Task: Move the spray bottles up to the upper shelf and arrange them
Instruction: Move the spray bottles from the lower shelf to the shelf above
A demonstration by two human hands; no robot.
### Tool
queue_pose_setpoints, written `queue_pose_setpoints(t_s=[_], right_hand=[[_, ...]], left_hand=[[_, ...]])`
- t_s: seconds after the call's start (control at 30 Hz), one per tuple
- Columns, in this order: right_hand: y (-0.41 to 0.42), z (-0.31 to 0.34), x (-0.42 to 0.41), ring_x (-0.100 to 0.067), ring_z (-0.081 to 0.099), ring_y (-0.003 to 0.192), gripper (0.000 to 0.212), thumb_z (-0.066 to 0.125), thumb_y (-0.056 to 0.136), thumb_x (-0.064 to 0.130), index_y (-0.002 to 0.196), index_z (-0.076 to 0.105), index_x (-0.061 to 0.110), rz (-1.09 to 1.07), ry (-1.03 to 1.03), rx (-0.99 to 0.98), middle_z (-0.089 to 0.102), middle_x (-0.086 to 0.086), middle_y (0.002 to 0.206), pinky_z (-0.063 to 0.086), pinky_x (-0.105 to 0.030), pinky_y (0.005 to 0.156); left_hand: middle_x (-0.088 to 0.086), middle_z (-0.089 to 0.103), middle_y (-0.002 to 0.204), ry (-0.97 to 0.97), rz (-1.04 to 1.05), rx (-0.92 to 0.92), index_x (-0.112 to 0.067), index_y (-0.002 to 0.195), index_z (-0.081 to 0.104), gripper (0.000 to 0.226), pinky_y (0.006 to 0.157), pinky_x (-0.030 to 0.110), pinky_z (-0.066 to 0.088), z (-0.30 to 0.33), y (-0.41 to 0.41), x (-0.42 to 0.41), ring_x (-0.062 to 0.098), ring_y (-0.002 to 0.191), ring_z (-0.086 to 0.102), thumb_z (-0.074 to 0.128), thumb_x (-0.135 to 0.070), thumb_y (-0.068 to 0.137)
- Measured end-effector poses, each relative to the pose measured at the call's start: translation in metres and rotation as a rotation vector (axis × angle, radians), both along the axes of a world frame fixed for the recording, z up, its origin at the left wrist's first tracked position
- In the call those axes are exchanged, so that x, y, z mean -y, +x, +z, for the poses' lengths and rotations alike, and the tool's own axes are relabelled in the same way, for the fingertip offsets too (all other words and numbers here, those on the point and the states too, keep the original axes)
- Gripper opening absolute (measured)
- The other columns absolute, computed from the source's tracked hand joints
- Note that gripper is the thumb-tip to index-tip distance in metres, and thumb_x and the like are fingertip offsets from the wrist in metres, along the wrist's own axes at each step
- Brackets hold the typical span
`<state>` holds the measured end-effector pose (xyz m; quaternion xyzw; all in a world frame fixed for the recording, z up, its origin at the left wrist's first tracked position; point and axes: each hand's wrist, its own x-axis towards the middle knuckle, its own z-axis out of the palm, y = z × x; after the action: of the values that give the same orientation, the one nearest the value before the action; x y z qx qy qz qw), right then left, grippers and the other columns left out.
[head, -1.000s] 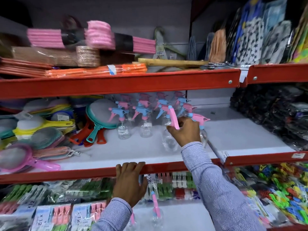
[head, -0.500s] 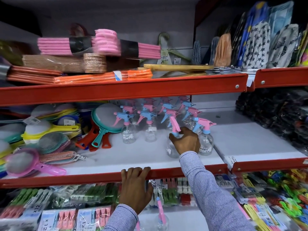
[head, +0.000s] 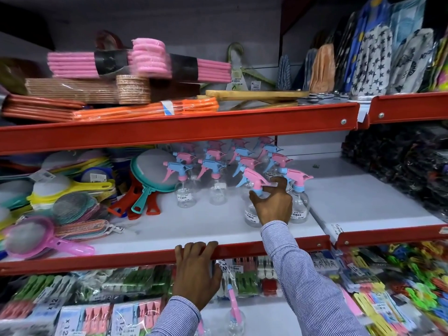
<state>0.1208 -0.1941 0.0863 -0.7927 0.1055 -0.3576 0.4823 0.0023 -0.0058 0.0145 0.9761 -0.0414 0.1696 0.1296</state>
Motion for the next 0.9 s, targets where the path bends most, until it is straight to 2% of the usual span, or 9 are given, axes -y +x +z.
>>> queue_pose_setpoints(t_s=[0.2, 0.37, 0.43, 0.53, 0.63, 0.73, 0.8, 0.83, 0.9], right_hand=[[0.001, -0.005, -0.002, -0.034, 0.072, 0.085, 0.064, 0.079, 0.069, 0.036, 0.116, 0.038, 0.021, 0.024, 0.044, 0.026, 0.078, -0.005, 0.093, 0.059, -0.043, 0.076], [0.005, -0.007, 0.0, -0.033, 0.072, 0.082, 0.064, 0.08, 0.067, 0.029, 0.115, 0.037, 0.022, 0.044, 0.029, 0.026, 0.077, -0.003, 0.093, 0.055, -0.038, 0.074], [0.005, -0.008, 0.001, -0.033, 0.072, 0.084, 0.064, 0.08, 0.066, 0.028, 0.114, 0.037, 0.023, 0.039, 0.031, 0.027, 0.077, -0.002, 0.094, 0.053, -0.035, 0.074], [0.001, -0.007, 0.001, -0.033, 0.072, 0.089, 0.063, 0.081, 0.067, 0.031, 0.113, 0.037, 0.024, 0.052, 0.015, 0.015, 0.077, -0.003, 0.101, 0.055, -0.039, 0.077], [-0.015, -0.004, 0.007, -0.024, 0.073, 0.09, 0.06, 0.081, 0.069, 0.034, 0.113, 0.041, 0.025, 0.038, -0.051, 0.057, 0.076, 0.001, 0.105, 0.054, -0.032, 0.078], [-0.05, -0.024, 0.014, 0.002, 0.065, 0.055, 0.04, 0.073, 0.077, 0.039, 0.105, 0.047, 0.03, 0.05, -0.059, 0.175, 0.073, 0.015, 0.094, 0.049, -0.016, 0.063], [-0.079, -0.057, 0.011, 0.002, 0.064, 0.054, 0.026, 0.069, 0.082, 0.034, 0.096, 0.048, 0.034, 0.136, -0.074, 0.2, 0.066, 0.02, 0.079, 0.046, -0.008, 0.051], [-0.092, -0.078, 0.006, 0.002, 0.063, 0.052, 0.022, 0.068, 0.083, 0.032, 0.093, 0.048, 0.035, 0.181, -0.106, 0.156, 0.063, 0.021, 0.074, 0.045, -0.005, 0.048], [-0.109, -0.12, -0.008, 0.003, 0.06, 0.049, 0.018, 0.067, 0.082, 0.034, 0.088, 0.05, 0.033, 0.245, -0.183, -0.031, 0.064, 0.017, 0.071, 0.043, -0.01, 0.045]], left_hand=[[-0.005, 0.06, 0.114, -0.02, 0.0, 0.019, -0.032, 0.127, 0.049, 0.048, 0.11, 0.051, 0.028, 0.0, -0.001, 0.0, 0.023, 0.109, 0.049, 0.052, -0.043, 0.081], [-0.006, 0.059, 0.115, -0.025, -0.001, 0.021, -0.033, 0.128, 0.048, 0.049, 0.111, 0.05, 0.028, -0.002, 0.0, 0.001, 0.021, 0.11, 0.048, 0.051, -0.044, 0.081], [-0.007, 0.059, 0.115, -0.018, -0.001, 0.022, -0.034, 0.128, 0.047, 0.049, 0.111, 0.049, 0.027, -0.002, 0.0, 0.001, 0.02, 0.11, 0.048, 0.05, -0.044, 0.08], [-0.007, 0.06, 0.116, -0.022, -0.01, 0.031, -0.035, 0.128, 0.047, 0.049, 0.112, 0.048, 0.028, -0.002, 0.001, 0.0, 0.019, 0.11, 0.048, 0.051, -0.044, 0.08], [-0.004, 0.06, 0.127, -0.036, -0.032, 0.049, -0.035, 0.133, 0.045, 0.054, 0.112, 0.048, 0.03, -0.002, 0.001, -0.006, 0.021, 0.117, 0.049, 0.051, -0.045, 0.08], [0.006, 0.056, 0.138, -0.037, 0.003, 0.086, -0.03, 0.135, 0.045, 0.06, 0.11, 0.052, 0.036, -0.004, 0.0, -0.025, 0.028, 0.127, 0.047, 0.057, -0.044, 0.079], [0.008, 0.053, 0.142, -0.001, 0.069, 0.085, -0.027, 0.134, 0.047, 0.059, 0.113, 0.058, 0.029, -0.005, -0.001, -0.044, 0.031, 0.132, 0.043, 0.059, -0.045, 0.079], [0.009, 0.052, 0.143, 0.007, 0.095, 0.072, -0.026, 0.134, 0.048, 0.059, 0.115, 0.059, 0.024, -0.006, -0.002, -0.053, 0.031, 0.134, 0.042, 0.061, -0.044, 0.08], [0.011, 0.054, 0.141, 0.013, 0.103, 0.033, -0.025, 0.134, 0.048, 0.06, 0.118, 0.059, 0.019, -0.008, -0.004, -0.068, 0.031, 0.134, 0.042, 0.064, -0.04, 0.078]])
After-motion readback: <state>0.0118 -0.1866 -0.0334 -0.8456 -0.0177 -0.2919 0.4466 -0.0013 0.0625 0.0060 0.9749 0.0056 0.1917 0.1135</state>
